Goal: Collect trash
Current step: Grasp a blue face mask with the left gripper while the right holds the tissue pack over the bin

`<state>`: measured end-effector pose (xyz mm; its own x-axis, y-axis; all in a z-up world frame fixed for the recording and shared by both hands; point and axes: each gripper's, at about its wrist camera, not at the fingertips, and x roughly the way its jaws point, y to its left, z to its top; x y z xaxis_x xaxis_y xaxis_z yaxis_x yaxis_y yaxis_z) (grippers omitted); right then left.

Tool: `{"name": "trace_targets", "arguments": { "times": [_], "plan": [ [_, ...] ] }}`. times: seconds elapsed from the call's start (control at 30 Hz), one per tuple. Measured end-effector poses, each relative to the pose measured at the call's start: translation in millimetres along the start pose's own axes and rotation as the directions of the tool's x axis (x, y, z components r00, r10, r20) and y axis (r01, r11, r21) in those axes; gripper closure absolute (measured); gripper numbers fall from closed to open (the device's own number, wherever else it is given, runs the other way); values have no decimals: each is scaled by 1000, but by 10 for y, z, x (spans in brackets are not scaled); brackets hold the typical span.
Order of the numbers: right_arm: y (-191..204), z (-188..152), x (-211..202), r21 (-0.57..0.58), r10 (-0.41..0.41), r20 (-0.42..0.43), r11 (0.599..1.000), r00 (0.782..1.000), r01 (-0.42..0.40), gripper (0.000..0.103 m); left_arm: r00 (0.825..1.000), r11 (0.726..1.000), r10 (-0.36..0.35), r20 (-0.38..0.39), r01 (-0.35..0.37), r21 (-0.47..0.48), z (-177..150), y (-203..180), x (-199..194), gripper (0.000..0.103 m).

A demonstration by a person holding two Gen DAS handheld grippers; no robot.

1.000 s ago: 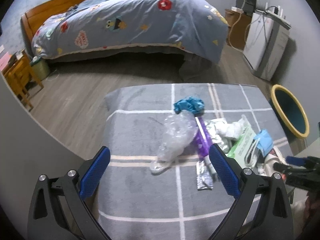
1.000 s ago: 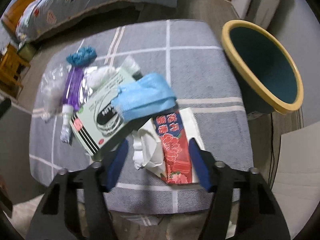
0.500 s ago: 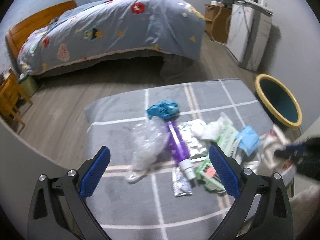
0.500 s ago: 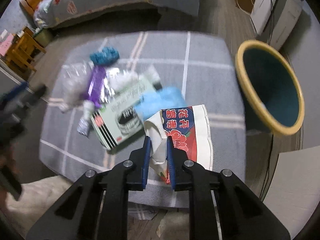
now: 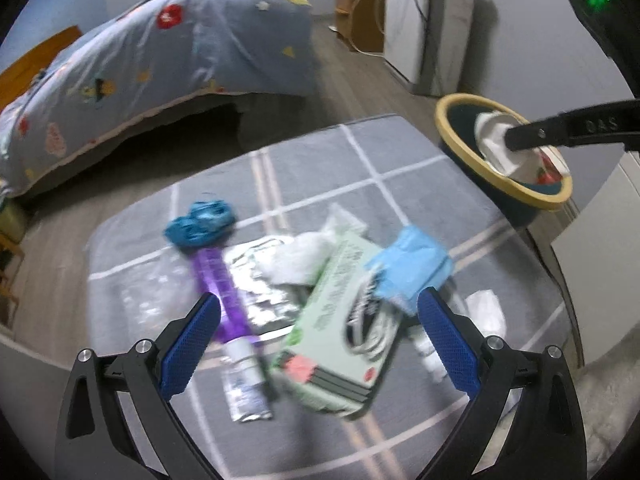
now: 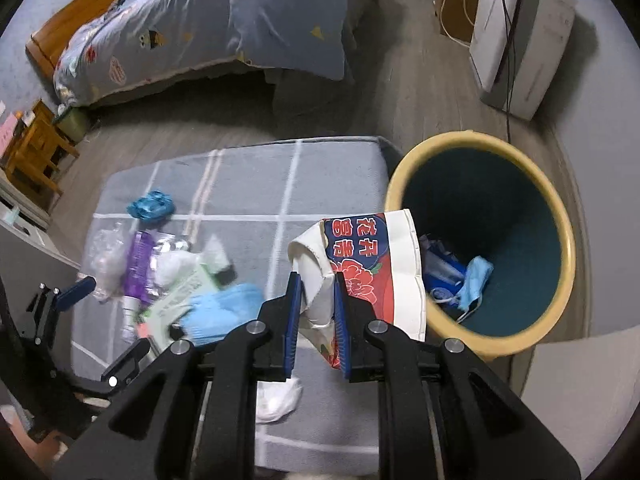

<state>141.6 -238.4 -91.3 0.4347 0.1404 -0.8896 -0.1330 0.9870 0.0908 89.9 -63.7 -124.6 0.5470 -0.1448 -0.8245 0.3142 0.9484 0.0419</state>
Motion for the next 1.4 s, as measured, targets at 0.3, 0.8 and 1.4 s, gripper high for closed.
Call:
{"name": "trace_targets", "arguments": {
  "times": [0.3,0.8,1.4],
  "plan": [
    [-237,-20,165,88,72,-38,994,997,-68,87,1000,993,8,-30,-5,116,20,-487,425,12],
    [-301,-19,167,99,97,-36,991,995,-93,87,995,987,-97,-38,101,126,78,-585,443,89],
    [-274,-12,66,93,108,-2,990,994,-108,87,982,993,-117,152,119,-5,474,-300,-243,89]
  ]
}}
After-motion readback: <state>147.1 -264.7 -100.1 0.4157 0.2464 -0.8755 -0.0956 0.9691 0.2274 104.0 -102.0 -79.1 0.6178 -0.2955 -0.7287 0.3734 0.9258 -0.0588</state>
